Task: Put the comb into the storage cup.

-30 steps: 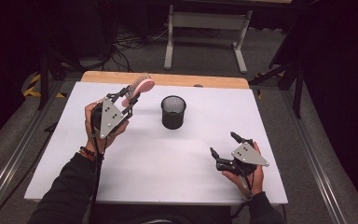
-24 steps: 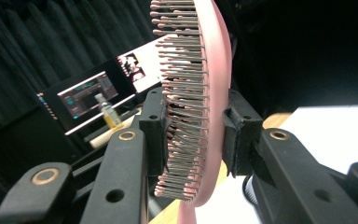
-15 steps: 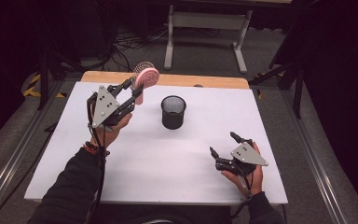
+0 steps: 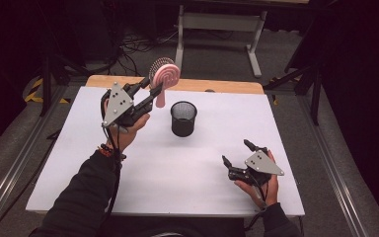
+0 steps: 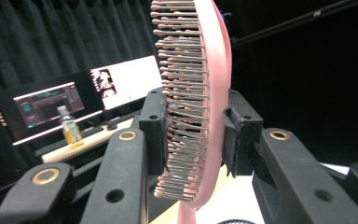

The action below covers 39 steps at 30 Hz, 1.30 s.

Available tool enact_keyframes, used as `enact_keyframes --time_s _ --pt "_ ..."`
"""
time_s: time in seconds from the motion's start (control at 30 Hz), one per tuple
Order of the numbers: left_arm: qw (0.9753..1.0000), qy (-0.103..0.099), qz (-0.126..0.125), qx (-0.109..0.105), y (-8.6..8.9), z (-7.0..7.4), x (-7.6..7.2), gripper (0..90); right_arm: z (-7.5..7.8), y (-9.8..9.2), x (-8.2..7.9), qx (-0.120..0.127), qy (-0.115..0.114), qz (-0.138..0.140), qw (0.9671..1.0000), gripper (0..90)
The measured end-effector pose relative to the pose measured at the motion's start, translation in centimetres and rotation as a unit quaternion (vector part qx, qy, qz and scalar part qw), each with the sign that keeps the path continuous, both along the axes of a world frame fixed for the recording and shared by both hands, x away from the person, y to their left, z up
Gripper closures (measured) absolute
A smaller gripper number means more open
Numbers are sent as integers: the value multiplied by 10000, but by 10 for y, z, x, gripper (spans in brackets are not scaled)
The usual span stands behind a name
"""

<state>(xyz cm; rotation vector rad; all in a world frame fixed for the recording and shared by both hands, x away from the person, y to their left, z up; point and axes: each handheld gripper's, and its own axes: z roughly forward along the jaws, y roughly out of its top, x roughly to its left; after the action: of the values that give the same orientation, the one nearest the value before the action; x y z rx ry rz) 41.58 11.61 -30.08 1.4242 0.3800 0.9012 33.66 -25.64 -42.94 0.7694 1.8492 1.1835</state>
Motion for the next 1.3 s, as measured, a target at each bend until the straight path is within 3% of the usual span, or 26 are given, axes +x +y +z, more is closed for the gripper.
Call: enact_keyframes --time_s 0.1,0.4,0.53,0.97,1.3 --pt "9996 82 -192 -174 -5 -1 5 660 0 0 0 11 -3 -10 10000 140" --pt "9985 209 -458 -219 -20 -5 13 660 2 -2 -1 124 -18 13 9999 139" --pt "9968 324 -656 -307 -28 -8 18 660 3 -1 -1 128 -31 55 9999 146" --pt "9945 595 -829 -240 -46 -27 29 659 3 -1 -2 131 8 144 9998 151" --pt "9924 903 -779 -308 -46 -43 38 659 2 1 -2 62 37 152 9999 151"
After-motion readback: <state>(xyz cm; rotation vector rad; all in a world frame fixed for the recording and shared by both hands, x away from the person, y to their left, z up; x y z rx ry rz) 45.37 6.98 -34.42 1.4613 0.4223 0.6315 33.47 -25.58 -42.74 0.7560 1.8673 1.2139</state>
